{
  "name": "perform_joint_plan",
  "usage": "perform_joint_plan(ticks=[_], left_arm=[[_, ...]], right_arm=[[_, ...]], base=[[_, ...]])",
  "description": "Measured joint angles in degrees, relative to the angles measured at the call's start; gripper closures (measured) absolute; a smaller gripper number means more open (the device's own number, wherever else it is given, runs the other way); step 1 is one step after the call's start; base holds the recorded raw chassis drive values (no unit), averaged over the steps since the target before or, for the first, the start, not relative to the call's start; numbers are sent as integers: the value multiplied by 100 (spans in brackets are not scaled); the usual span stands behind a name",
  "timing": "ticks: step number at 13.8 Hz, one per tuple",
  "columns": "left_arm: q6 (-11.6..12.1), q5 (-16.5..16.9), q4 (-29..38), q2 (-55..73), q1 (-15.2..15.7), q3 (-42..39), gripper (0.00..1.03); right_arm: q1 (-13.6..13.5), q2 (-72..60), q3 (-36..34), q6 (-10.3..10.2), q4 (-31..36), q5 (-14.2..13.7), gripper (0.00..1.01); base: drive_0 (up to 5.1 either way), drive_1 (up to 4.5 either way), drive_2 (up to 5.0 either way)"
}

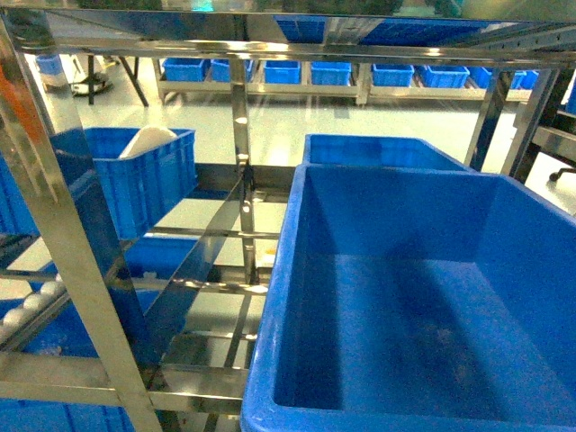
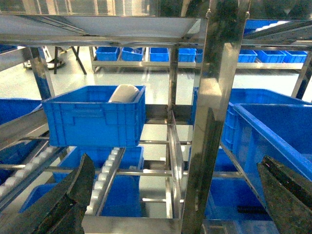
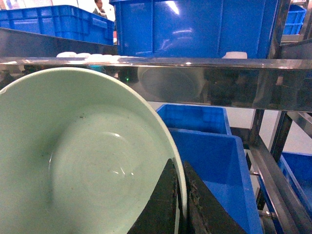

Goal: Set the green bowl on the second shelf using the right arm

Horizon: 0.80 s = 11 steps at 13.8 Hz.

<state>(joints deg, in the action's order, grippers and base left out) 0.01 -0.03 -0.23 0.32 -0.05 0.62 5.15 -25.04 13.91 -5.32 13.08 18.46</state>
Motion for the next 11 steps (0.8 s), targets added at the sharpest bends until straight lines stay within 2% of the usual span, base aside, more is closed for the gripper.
perform_joint_plan(ticks=[5,6,8,9,11], left_arm=[[0,-2,2,0,0,0,5],[0,-2,0,0,0,0,5],[0,-4,0,0,0,0,5],[0,-2,2,0,0,0,5],[0,-4,0,0,0,0,5]], right_arm=[[0,0,0,0,4,0,99],[9,-140,-31,0,334,0,99],[-63,-1416,-85,81,1668,48,99],[-66,-1939,-223,153,2011,131,99],[-111,-2024,-601,446,2083,240,99]], base=[[0,0,0],[0,0,0],[0,0,0],[0,0,0],[0,0,0]])
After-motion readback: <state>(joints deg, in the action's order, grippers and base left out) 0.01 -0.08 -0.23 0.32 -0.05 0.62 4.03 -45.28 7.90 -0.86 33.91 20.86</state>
